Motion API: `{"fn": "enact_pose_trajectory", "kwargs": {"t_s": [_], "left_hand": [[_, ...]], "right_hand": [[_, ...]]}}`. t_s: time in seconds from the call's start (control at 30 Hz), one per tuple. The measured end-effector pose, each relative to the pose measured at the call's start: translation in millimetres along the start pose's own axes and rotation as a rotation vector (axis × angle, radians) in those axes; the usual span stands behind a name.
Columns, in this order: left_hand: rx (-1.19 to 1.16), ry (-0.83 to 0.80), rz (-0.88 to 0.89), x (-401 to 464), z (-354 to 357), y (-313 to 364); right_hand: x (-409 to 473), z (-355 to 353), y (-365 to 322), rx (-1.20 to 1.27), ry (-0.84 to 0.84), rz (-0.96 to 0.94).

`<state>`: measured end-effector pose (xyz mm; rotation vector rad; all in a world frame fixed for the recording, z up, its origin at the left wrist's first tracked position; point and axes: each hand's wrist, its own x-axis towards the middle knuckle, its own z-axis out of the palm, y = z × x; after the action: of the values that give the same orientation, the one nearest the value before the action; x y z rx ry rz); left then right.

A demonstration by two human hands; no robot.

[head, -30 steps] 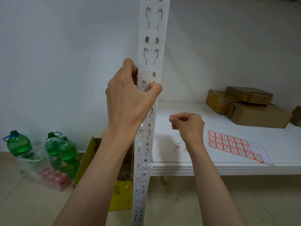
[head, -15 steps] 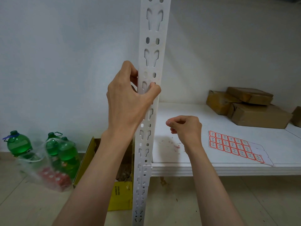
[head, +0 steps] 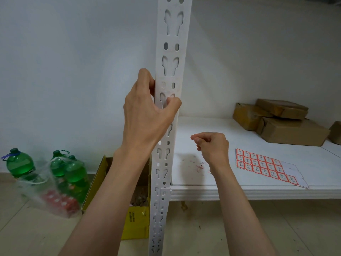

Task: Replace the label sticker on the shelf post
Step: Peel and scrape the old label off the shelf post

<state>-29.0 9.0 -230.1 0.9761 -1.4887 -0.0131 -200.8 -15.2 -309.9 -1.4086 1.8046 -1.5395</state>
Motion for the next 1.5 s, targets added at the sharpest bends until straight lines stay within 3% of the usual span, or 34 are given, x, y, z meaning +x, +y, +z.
{"fn": "enact_pose_trajectory", "kwargs": {"t_s": [0.23,0.37,0.57,0.7,0.83,0.97,1.07,1.17,1.3,1.5], "left_hand": [[-0.028,-0.060,0.012,1,-11,-3],[-0.120,0.055,-0.010,1,-15,-3],[-0.088,0.312,0.174,5,-21,0],[-0.142,0.312,0.337,0,-17,19],[-0.200,0.180,0.379,-18,7,40],[-0.170,-0.125,0.216,-45,38,50],[0.046,-0.405,-0.016,-60,66,38],[0.248,-0.595,-0.088,-78,88,15],[0.372,-0.628,-0.163,-90,100,-5],[0.319,-0.634,-0.263,-89,104,-12]], "right_hand": [[4,4,8,-0.037,0.037,0.028],[7,5,9,-0.083,0.031,0.040],[9,-3,11,-0.092,0.005,0.070],[7,-11,10,-0.118,-0.019,0.092],[5,-19,14,-0.152,-0.057,0.105],[9,-27,21,-0.201,-0.065,0.137],[10,-34,25,-0.237,-0.058,0.168],[10,-38,31,-0.161,-0.053,0.217],[8,-37,39,-0.173,-0.065,0.218],[8,-40,35,-0.211,-0.068,0.152]]}}
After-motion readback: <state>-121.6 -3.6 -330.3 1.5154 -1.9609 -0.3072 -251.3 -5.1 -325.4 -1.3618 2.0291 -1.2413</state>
